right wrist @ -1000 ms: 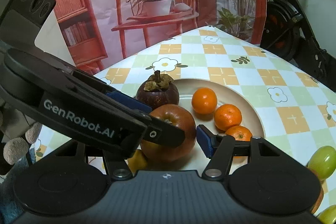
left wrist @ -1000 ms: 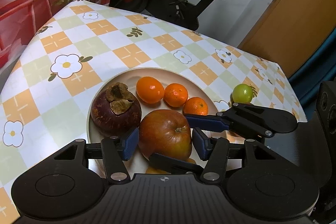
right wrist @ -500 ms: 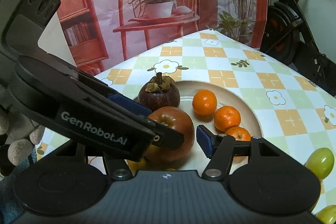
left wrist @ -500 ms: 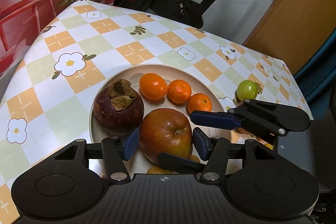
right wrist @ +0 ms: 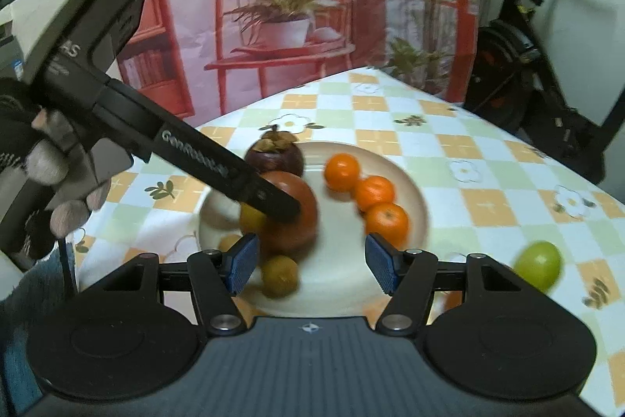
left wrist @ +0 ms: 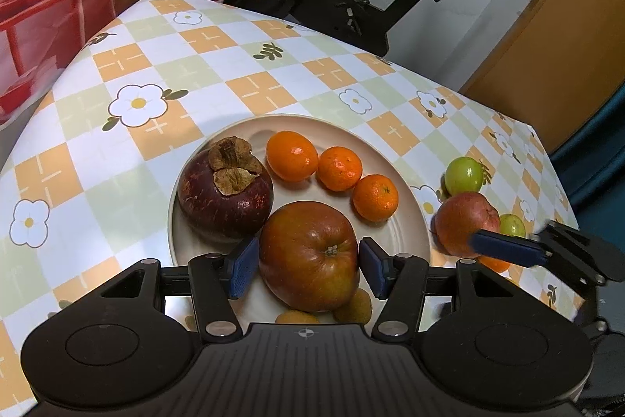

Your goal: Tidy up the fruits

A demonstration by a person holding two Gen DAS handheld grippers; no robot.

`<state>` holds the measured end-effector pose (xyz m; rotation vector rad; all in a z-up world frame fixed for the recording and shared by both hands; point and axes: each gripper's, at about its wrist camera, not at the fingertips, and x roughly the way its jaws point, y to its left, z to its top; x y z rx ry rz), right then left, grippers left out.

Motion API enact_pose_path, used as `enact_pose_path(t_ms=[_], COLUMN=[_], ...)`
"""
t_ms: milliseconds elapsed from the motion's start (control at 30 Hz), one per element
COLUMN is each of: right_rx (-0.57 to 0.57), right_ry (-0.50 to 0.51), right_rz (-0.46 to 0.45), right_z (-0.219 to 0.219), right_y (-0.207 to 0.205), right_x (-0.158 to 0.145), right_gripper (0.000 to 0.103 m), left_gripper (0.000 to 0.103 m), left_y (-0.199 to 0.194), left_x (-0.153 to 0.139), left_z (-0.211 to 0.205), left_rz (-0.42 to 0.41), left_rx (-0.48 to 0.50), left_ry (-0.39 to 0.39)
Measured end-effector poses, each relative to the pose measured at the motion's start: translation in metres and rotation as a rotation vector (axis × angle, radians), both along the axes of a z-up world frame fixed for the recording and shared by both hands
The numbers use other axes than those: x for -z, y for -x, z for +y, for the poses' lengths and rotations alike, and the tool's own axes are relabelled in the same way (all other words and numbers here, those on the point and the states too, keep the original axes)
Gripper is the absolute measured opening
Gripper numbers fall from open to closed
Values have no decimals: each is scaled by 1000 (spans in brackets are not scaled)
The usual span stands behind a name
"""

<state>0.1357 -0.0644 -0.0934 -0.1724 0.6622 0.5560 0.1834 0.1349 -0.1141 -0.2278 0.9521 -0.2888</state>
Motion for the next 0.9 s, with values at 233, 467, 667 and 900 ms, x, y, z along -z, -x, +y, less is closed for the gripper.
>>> enact_pose_path(t_ms=[233, 467, 667, 900], right_rx=[131, 303, 314, 273], right_ry=[-59, -117, -125, -168], right_rz=[-56, -86, -97, -55], right_z=[-55, -110, -125, -119], right_y=[32, 56, 77, 91], right_x=[-8, -11, -3, 16], right_gripper=[63, 63, 63, 63], left_gripper=[59, 58, 59, 61], left_y=[3, 11, 25, 37], left_x=[-1, -9, -28, -34], left_z=[-2, -2, -23, -79], left_rz=[-9, -53, -126, -137], left_rx=[-22, -65, -34, 103], left_ry=[-6, 15, -14, 25])
